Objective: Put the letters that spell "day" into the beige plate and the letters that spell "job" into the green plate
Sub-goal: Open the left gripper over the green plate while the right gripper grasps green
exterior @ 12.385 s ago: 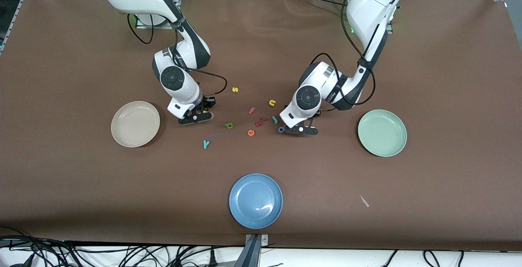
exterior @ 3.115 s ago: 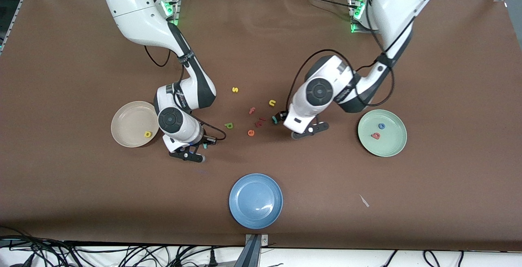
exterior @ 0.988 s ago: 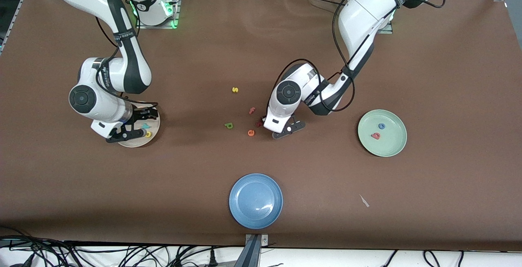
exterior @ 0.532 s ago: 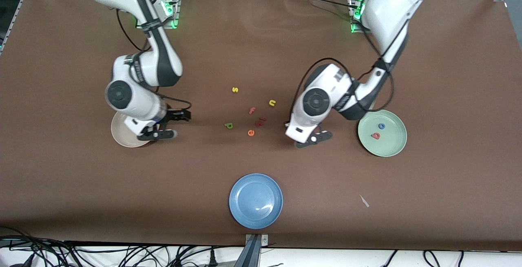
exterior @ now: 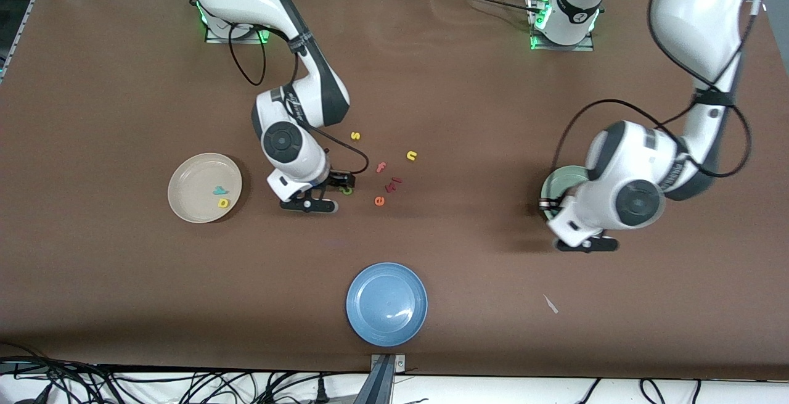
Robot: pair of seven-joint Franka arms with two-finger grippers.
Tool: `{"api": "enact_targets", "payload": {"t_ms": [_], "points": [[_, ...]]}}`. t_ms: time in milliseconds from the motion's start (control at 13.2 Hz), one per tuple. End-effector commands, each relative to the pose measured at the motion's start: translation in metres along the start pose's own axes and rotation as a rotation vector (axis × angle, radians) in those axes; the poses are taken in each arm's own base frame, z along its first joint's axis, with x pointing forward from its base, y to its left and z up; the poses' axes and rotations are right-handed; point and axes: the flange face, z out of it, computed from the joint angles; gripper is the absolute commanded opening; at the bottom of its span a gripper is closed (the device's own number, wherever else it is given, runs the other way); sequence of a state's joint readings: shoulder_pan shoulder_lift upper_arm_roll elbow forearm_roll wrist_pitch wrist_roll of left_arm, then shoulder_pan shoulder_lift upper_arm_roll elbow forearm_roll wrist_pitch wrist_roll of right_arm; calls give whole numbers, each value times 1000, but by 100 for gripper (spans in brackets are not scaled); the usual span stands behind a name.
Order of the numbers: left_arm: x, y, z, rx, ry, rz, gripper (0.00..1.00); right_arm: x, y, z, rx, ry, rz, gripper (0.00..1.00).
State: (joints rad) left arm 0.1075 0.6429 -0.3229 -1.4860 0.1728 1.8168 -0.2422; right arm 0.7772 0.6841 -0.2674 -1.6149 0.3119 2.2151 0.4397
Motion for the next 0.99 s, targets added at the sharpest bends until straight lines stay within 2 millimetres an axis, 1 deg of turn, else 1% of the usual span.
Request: {"api": "enact_targets", "payload": {"t_ms": [0,76,152,228,304,380,532,608,684,836,912], "points": [[11,-53,35,-3,-32,68,0,12,-24,17,36,17,-5,100],[10,-61,51,-10,-42,65,0,12,-31,26,38,19,-14,100],[7,-64,64,-7,-43,72,0,11,-32,32,34,15,-22,100],[3,-68,78,-10,-47,75,0,11,-32,35,31,12,-41,100],[2,-74,87,-18,-38,81,0,12,-30,36,30,10,-62,100],[4,-81,89,-22,-19,105,0,11,-30,36,28,4,-71,100],[10,-104,93,27,23,154,0,8,-30,38,24,-4,-75,99],[11,-104,97,25,21,155,33,7,-29,41,19,-8,-73,97],[11,-98,96,28,19,163,99,6,-28,43,15,-12,-76,95],[11,-97,86,28,26,163,100,3,-23,51,5,-28,-99,94],[7,-90,69,33,29,170,100,2,-22,52,4,-30,-103,91]]}}
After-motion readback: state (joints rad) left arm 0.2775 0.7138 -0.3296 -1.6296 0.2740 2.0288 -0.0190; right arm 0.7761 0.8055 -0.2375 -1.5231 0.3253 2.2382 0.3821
